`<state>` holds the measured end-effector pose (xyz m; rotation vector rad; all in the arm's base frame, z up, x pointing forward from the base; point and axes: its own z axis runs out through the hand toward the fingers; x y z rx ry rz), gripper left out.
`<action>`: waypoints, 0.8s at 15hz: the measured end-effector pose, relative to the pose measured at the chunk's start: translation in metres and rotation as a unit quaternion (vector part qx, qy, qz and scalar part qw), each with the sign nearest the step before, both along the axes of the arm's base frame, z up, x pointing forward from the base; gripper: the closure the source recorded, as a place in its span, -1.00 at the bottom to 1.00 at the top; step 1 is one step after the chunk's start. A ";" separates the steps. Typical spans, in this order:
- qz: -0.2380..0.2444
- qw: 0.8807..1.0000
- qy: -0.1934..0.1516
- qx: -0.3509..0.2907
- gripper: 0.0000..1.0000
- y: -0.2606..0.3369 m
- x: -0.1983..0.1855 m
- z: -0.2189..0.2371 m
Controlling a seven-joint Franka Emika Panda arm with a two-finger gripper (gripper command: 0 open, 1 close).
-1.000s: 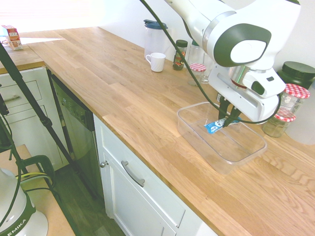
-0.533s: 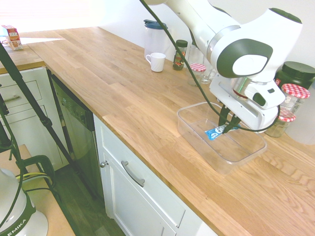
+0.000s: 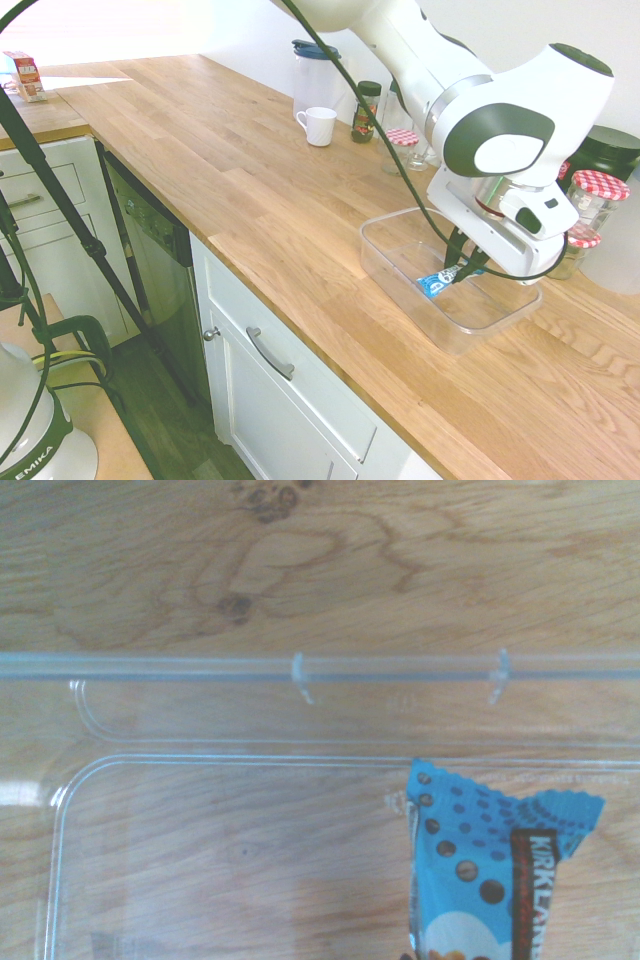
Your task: Put the protein bar into the container
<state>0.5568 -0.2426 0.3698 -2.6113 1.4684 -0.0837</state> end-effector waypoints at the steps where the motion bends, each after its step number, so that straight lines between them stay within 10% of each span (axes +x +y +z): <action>1: 0.001 1.000 0.001 0.000 -1.00 -0.001 0.002 -0.002; 12: 0.000 1.000 -0.006 -0.006 -1.00 -0.014 0.011 0.009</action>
